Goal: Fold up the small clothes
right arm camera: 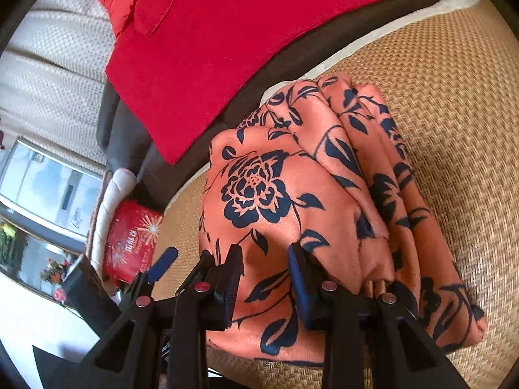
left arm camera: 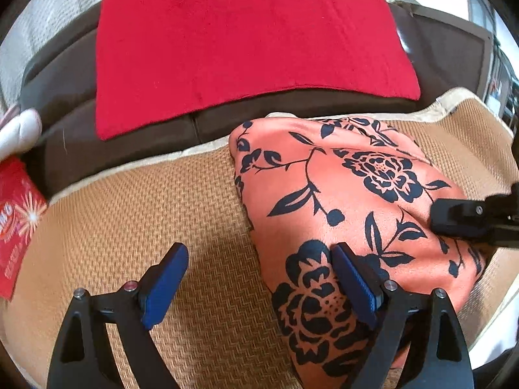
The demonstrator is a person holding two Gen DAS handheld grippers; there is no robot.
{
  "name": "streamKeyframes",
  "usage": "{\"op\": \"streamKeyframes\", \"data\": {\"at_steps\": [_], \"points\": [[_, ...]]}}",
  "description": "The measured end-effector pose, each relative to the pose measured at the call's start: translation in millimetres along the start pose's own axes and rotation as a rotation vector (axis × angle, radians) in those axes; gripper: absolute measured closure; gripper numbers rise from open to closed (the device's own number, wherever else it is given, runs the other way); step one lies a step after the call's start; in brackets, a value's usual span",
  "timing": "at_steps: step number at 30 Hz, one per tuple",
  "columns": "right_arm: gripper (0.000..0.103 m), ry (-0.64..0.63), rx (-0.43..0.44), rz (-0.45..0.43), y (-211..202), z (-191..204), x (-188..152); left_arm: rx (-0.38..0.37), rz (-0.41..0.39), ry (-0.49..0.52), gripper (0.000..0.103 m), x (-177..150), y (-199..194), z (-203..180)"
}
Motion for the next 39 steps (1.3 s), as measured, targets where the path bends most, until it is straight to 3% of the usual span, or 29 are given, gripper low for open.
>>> {"op": "streamKeyframes", "data": {"at_steps": [14,16,17,18,24,30,33,39], "points": [[0.065,0.032,0.003,-0.226,-76,-7,-15,0.011,-0.075,-0.089,0.013,-3,-55,5],[0.052,0.049,0.004,-0.255,-86,-9,-18,0.002,-0.089,-0.094,0.013,2,-62,3],[0.034,0.063,0.01,-0.273,-91,-10,-20,-0.001,-0.097,-0.094,0.013,3,-65,3],[0.032,0.08,0.019,-0.299,-97,-11,-22,-0.006,-0.107,-0.093,0.013,5,-69,1],[0.032,0.054,0.02,-0.324,-110,-7,-26,-0.007,-0.149,-0.046,0.013,-3,-82,-8],[0.032,0.062,0.011,-0.324,-117,-17,-23,0.073,-0.096,-0.025,0.012,-11,-65,0],[0.032,0.068,0.006,-0.323,-117,-22,-18,0.121,-0.122,-0.02,0.011,-7,-66,7],[0.032,0.059,0.002,-0.314,-105,-18,-10,0.124,-0.159,-0.042,0.011,1,-72,21]]}}
Point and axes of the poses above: each gripper's, at about its wrist camera, not at the fingertips, and y roughly the way its jaws point, z to its left, x to its top, the point moved 3 cm from there along y, roughly the way its jaws point
